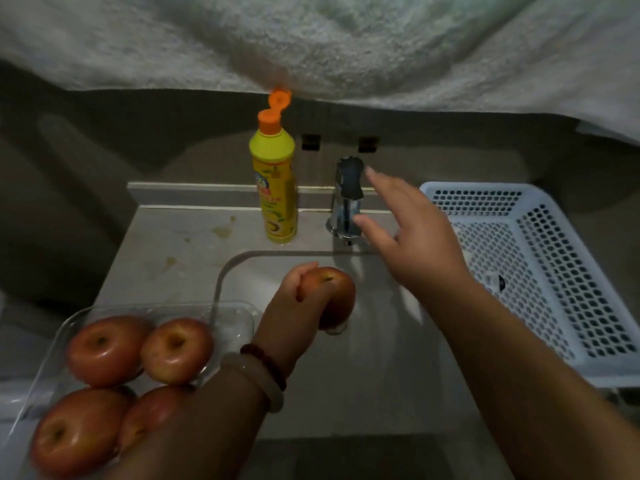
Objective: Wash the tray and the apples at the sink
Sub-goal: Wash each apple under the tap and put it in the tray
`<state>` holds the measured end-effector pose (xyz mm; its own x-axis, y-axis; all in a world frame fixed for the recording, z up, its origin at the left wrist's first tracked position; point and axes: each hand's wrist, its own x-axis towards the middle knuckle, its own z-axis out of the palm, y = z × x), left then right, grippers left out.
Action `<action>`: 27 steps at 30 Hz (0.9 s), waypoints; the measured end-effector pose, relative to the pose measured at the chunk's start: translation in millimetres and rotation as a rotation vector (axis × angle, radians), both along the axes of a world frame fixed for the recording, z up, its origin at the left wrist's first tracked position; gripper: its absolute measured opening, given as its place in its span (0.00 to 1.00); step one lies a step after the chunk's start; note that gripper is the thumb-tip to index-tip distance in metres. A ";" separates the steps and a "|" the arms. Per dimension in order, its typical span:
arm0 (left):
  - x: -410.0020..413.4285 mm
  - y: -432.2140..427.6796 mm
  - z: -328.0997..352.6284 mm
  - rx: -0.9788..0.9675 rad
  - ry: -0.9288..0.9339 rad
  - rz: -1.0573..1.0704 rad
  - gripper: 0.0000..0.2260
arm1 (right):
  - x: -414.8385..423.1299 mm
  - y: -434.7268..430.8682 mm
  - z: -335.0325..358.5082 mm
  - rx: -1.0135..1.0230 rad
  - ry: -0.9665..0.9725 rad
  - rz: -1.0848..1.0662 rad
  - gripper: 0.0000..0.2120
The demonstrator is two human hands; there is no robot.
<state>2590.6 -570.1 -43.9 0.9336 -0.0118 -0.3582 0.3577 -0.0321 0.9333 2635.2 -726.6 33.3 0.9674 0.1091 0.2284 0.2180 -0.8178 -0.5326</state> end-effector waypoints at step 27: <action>55.5 -48.0 -46.3 -0.334 0.136 0.176 0.27 | 83.3 -2.3 -15.4 -0.307 -0.200 0.371 0.13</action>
